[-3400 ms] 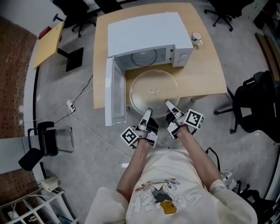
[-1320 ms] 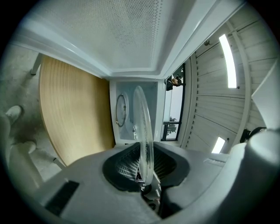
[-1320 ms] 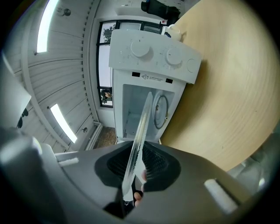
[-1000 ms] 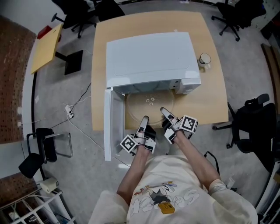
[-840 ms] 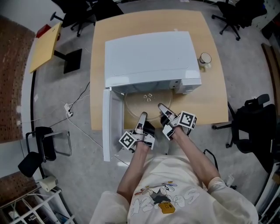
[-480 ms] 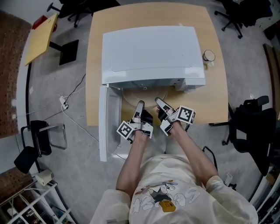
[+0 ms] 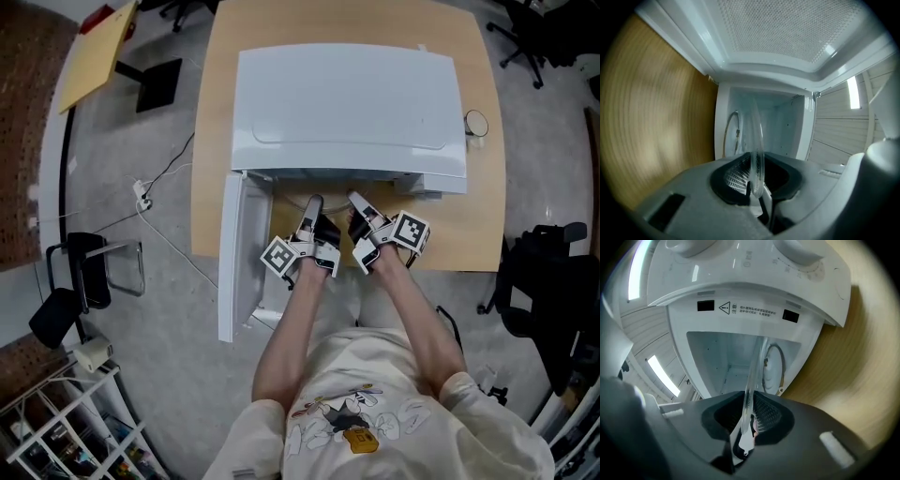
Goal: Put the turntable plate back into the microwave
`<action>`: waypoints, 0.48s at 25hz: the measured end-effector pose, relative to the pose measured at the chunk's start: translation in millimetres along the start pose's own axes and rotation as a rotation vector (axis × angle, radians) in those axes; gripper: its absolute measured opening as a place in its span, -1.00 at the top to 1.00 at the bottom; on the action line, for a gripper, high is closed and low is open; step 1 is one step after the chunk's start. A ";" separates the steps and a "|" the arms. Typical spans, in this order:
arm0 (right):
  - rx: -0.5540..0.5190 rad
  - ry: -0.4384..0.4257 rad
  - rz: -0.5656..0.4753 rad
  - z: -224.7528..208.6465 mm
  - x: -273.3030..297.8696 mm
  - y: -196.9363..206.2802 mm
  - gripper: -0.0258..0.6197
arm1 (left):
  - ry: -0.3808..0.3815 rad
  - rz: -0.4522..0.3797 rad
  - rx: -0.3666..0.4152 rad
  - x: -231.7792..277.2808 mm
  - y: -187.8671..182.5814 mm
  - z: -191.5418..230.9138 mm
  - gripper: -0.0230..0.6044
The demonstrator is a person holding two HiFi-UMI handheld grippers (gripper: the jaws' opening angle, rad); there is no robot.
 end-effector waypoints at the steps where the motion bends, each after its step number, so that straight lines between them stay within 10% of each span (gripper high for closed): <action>1: -0.009 -0.003 0.001 0.4 2.9 -2.3 0.72 | -0.003 0.001 0.003 2.7 -1.8 1.1 0.76; 12: 0.047 0.009 -0.060 -12.1 18.9 -20.3 0.72 | -0.040 0.056 0.017 33.3 -10.5 12.5 0.75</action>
Point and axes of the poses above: the fingertips, and each gripper's own axes: x forward along the fingers, z to its left, y out of its underside, the point moved 7 cm from there along -x, backward along the fingers, and after that the axes turned 11 degrees about y, right-handed, at the moved point
